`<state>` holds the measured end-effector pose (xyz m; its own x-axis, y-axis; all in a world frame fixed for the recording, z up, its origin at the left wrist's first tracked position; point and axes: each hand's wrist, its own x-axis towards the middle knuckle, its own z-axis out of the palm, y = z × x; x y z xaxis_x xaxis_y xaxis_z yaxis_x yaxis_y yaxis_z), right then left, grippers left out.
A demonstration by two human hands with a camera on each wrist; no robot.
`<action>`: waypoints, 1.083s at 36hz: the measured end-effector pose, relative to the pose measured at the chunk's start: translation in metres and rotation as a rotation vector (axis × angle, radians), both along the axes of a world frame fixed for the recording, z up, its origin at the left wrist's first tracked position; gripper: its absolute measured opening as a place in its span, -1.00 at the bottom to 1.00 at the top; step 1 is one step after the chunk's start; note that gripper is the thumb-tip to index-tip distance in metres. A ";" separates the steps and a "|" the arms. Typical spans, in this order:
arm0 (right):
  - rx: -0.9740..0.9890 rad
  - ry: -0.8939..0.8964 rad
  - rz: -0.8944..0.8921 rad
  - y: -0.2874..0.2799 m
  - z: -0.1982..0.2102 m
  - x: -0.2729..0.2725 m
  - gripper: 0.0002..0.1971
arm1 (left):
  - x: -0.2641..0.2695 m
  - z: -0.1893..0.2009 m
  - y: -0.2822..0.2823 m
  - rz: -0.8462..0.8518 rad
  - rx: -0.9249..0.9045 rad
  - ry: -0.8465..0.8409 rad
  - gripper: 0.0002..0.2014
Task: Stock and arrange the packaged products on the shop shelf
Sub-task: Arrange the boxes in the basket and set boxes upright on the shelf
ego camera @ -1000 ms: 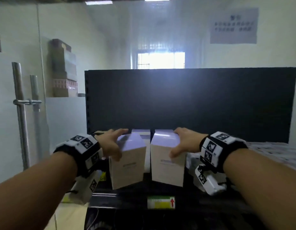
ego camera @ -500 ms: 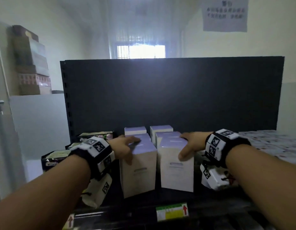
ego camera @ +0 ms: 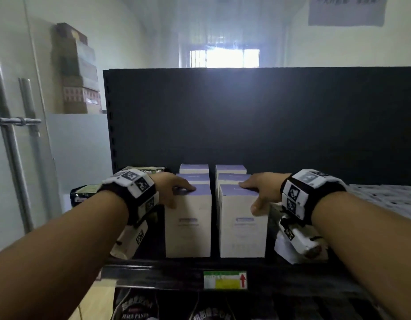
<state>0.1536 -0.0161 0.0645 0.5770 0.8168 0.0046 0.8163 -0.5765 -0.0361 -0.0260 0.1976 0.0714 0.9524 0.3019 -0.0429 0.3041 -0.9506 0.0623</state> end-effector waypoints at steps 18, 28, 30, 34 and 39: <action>0.226 0.040 0.017 -0.012 0.045 0.022 -0.58 | 0.008 0.022 0.022 0.029 -0.102 -0.190 -0.51; 0.036 -0.032 -0.023 0.020 0.034 0.061 -0.42 | 0.045 0.030 0.040 0.056 0.122 -0.027 -0.63; 0.006 -0.002 -0.013 0.025 0.030 0.065 -0.35 | 0.050 0.030 0.046 0.066 0.181 0.025 -0.58; -0.034 -0.030 0.016 0.036 0.023 0.073 -0.42 | 0.064 0.024 0.053 0.067 0.299 0.081 -0.50; -0.040 -0.090 0.036 0.046 0.013 0.078 -0.46 | 0.082 0.017 0.052 0.050 0.323 0.133 -0.62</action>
